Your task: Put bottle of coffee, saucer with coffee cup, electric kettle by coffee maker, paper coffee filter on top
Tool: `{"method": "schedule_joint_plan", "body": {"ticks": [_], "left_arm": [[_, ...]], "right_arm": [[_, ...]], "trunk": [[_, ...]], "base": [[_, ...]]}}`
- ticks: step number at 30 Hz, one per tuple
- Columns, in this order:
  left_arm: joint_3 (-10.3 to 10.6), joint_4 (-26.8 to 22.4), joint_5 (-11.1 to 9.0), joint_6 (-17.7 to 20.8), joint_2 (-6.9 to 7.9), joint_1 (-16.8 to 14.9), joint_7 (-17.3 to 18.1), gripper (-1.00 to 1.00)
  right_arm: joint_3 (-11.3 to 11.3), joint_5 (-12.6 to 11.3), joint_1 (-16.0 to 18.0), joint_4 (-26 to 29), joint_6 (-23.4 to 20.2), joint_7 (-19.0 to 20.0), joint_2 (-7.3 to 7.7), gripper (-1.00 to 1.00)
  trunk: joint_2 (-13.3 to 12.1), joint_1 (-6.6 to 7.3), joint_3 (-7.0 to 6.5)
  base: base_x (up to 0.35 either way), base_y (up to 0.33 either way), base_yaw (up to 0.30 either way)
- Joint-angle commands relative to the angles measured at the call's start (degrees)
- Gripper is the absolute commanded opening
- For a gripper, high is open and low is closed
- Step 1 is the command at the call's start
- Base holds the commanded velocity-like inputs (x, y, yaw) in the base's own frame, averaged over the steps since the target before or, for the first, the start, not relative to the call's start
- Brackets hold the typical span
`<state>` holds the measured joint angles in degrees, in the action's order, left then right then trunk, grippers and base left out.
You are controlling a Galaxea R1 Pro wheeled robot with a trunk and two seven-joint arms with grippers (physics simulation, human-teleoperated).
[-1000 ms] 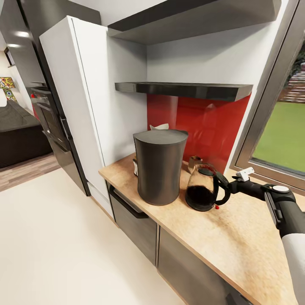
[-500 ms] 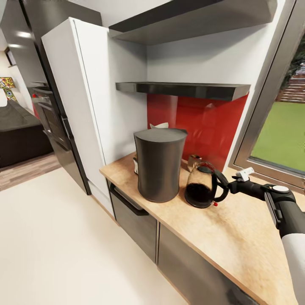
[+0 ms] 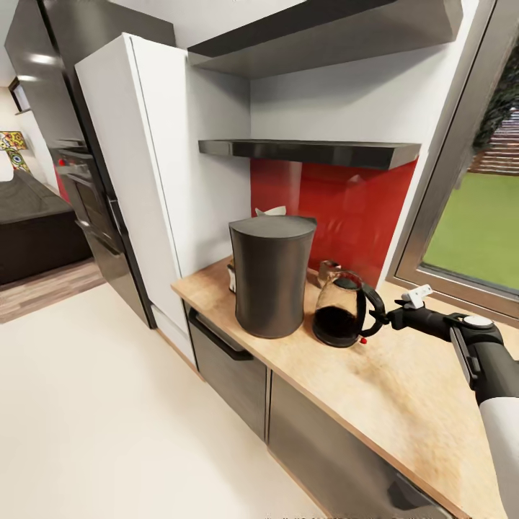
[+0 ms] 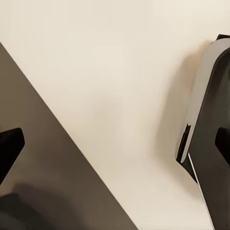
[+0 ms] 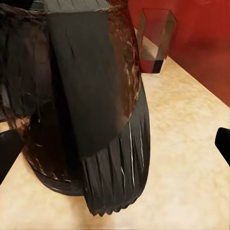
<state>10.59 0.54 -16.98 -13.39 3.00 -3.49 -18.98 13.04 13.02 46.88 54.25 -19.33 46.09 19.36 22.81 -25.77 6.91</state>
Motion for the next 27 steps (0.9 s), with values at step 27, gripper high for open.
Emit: {"method": "schedule_joint_plan", "body": {"ticks": [27], "left_arm": [[1.95, -5.72, 1.25, -1.02, 0.8, -0.85, -0.24, 1.0]], "right_arm": [[0.15, 0.43, 0.06, -3.75, -0.53, 0.32, 0.15, 1.0]], "trunk": [[0.12, -0.02, 0.12]], "base": [[-0.217, 0.045, 0.0]]}}
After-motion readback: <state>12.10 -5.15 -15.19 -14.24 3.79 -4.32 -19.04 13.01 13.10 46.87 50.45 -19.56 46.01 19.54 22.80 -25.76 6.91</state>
